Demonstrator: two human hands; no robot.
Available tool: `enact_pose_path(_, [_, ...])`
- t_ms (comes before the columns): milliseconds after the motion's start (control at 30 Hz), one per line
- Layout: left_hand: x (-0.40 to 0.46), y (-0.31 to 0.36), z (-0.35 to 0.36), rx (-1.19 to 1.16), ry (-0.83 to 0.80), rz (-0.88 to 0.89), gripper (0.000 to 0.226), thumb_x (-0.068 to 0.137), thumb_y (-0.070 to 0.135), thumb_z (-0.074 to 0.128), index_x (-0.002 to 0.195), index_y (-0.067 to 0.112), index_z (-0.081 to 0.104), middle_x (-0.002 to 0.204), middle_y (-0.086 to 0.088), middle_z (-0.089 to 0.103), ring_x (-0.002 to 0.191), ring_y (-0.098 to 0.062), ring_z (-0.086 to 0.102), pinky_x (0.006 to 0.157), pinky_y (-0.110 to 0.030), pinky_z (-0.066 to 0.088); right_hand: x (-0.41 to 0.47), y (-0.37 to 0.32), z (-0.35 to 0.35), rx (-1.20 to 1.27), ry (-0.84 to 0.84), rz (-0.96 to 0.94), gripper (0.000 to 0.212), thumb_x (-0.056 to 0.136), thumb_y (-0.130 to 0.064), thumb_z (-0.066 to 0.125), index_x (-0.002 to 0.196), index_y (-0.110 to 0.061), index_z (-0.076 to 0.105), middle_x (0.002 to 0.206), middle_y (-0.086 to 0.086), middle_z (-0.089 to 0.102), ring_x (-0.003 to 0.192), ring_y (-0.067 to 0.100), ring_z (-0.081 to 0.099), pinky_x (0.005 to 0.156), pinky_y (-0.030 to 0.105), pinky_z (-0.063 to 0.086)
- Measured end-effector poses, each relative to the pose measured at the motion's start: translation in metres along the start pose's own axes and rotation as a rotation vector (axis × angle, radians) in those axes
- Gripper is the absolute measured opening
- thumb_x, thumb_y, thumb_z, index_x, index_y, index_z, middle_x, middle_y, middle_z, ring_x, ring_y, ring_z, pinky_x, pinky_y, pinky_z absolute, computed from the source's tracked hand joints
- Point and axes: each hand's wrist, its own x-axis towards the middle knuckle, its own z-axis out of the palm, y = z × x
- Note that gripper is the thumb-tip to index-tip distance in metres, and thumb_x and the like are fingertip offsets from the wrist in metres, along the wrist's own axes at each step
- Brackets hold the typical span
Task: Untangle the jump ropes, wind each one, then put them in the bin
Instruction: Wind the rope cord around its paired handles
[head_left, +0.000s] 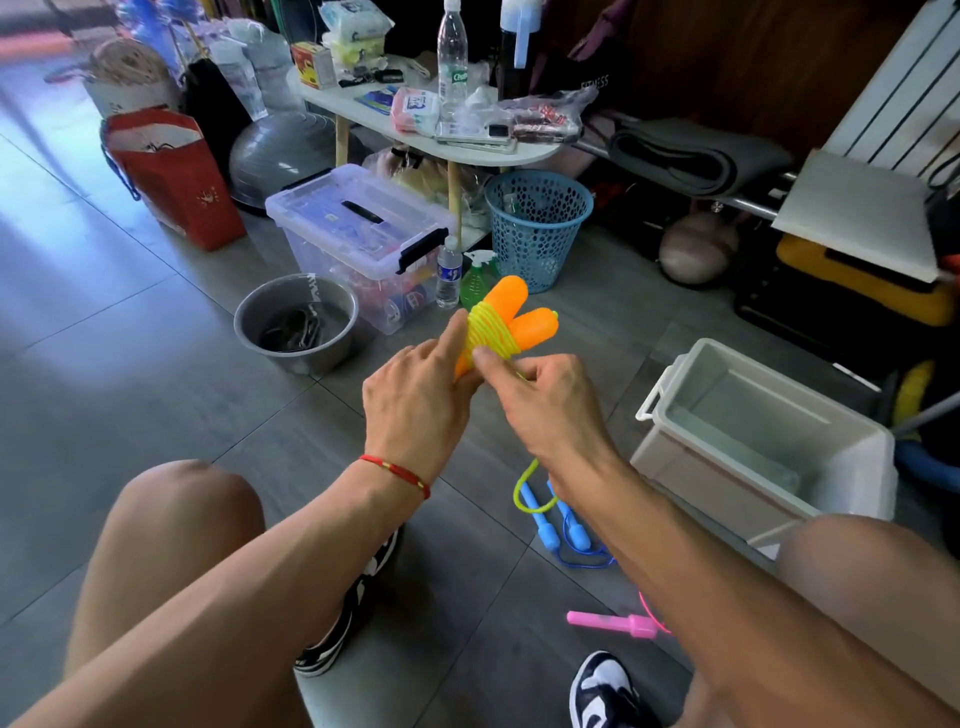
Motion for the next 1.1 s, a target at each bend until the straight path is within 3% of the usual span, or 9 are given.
enact_pose_path(100, [-0.006,-0.003,0.009,-0.034,0.153,0.163,0.045,0.097,0.044,0.052,0.132,0.018,0.066,0.099,-0.001,0.072,0.081,-0.029,0.063,0.069,-0.038,0.047,-0.005,-0.002,0.003,0.091,0.082,0.005,0.079,0.079,-0.075,0.065,0.044,-0.014,0.029,0.044,-0.007,0.022,0.052,0.018,0.023,0.052,0.03,0.021])
enact_pose_path(300, [-0.015,0.001,0.0,-0.468,0.095,0.125,0.047,0.092,0.035,0.071,0.136,0.023,0.064,0.121,0.003,0.065,0.104,-0.021,0.061,0.087,-0.04,0.05,0.0,0.006,-0.004,0.273,0.038,-0.07,0.082,0.076,-0.073,0.071,0.073,0.009,0.06,0.063,0.009,0.034,0.061,0.023,0.027,0.056,0.036,0.023])
enact_pose_path(400, [-0.012,-0.002,-0.015,-1.01,-0.109,-0.151,0.043,0.089,0.03,0.072,0.13,0.02,0.069,0.115,-0.005,0.069,0.1,-0.015,0.065,0.082,-0.035,0.056,0.004,0.008,-0.009,0.241,-0.014,-0.095,0.075,0.08,-0.067,0.071,0.085,0.007,0.07,0.063,0.014,0.035,0.065,0.029,0.026,0.056,0.041,0.022])
enact_pose_path(500, [-0.004,-0.013,-0.024,-1.247,-0.379,-0.394,0.043,0.093,0.035,0.063,0.129,0.013,0.066,0.11,-0.015,0.071,0.094,-0.021,0.066,0.083,-0.044,0.056,0.002,0.006,-0.011,0.227,-0.138,-0.163,0.049,0.088,-0.054,0.07,0.085,-0.006,0.079,0.064,0.029,0.05,0.06,0.031,0.034,0.055,0.043,0.03])
enact_pose_path(600, [-0.002,-0.017,-0.031,-1.4,-0.794,-0.504,0.049,0.103,0.039,0.049,0.132,0.001,0.059,0.123,-0.026,0.067,0.108,-0.037,0.067,0.088,-0.044,0.057,0.001,0.006,-0.012,0.232,-0.226,-0.195,0.028,0.095,-0.029,0.068,0.083,-0.007,0.08,0.068,0.008,0.074,0.058,0.011,0.066,0.054,0.025,0.049])
enact_pose_path(733, [-0.002,-0.024,-0.033,-1.255,-0.762,-0.344,0.039,0.104,0.026,0.046,0.123,-0.006,0.059,0.11,-0.028,0.069,0.079,-0.029,0.068,0.072,-0.035,0.057,0.002,0.012,-0.007,0.148,-0.256,-0.198,0.032,0.097,-0.031,0.065,0.066,-0.026,0.07,0.052,-0.013,0.063,0.05,-0.001,0.056,0.058,0.019,0.041])
enact_pose_path(900, [0.001,-0.03,-0.02,-0.706,-0.447,-0.174,0.013,0.103,0.022,0.059,0.105,0.011,0.065,0.079,-0.006,0.071,0.062,-0.019,0.065,0.065,-0.041,0.059,0.007,0.027,0.012,0.029,-0.137,-0.158,0.042,0.093,-0.051,0.065,0.072,-0.017,0.074,0.054,-0.002,0.031,0.053,0.012,0.026,0.051,0.029,0.023])
enact_pose_path(967, [0.003,-0.031,-0.012,-0.521,-0.341,-0.153,0.012,0.1,0.026,0.061,0.106,0.017,0.065,0.075,0.003,0.07,0.064,-0.018,0.066,0.067,-0.039,0.057,0.007,0.025,0.02,0.037,-0.12,-0.099,0.042,0.095,-0.05,0.063,0.079,-0.014,0.076,0.058,0.001,0.036,0.057,0.014,0.03,0.055,0.032,0.026])
enact_pose_path(1100, [0.004,-0.025,-0.002,-0.36,-0.176,-0.092,0.041,0.095,0.037,0.06,0.127,0.011,0.06,0.091,-0.014,0.073,0.087,-0.041,0.067,0.075,-0.046,0.053,0.009,0.019,0.022,0.106,-0.106,0.104,0.028,0.093,-0.026,0.06,0.081,-0.005,0.075,0.059,-0.003,0.051,0.056,0.012,0.041,0.058,0.028,0.032])
